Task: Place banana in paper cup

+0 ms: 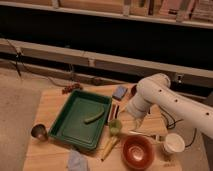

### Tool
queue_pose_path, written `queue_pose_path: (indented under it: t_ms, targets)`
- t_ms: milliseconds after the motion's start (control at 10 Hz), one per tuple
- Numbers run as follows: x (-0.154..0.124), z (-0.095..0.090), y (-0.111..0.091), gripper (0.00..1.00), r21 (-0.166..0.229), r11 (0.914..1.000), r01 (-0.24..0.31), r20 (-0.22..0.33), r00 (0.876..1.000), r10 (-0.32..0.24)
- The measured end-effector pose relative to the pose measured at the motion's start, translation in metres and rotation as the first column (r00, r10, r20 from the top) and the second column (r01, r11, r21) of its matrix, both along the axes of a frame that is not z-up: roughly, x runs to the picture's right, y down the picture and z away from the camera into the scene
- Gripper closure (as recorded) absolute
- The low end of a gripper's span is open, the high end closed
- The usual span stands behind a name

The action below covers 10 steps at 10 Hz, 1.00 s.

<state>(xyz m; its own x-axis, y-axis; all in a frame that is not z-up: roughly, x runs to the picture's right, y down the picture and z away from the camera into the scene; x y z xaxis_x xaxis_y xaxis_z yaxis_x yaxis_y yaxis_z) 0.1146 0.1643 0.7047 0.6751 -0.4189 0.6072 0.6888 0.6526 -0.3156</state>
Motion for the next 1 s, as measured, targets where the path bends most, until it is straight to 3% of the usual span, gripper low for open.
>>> queue_pose_path:
  t_ms: [400, 700, 1000]
  targets:
    - [-0.009, 0.002, 0.006, 0.35, -0.015, 0.9995, 0.029, 0.009, 1.0, -0.029]
    - [-0.032, 0.004, 0.007, 0.35, -0.025, 0.9989, 0.04, 0.019, 0.999, -0.039]
    - [-0.033, 0.007, 0.009, 0.35, -0.033, 0.9983, 0.048, 0.03, 0.998, -0.047]
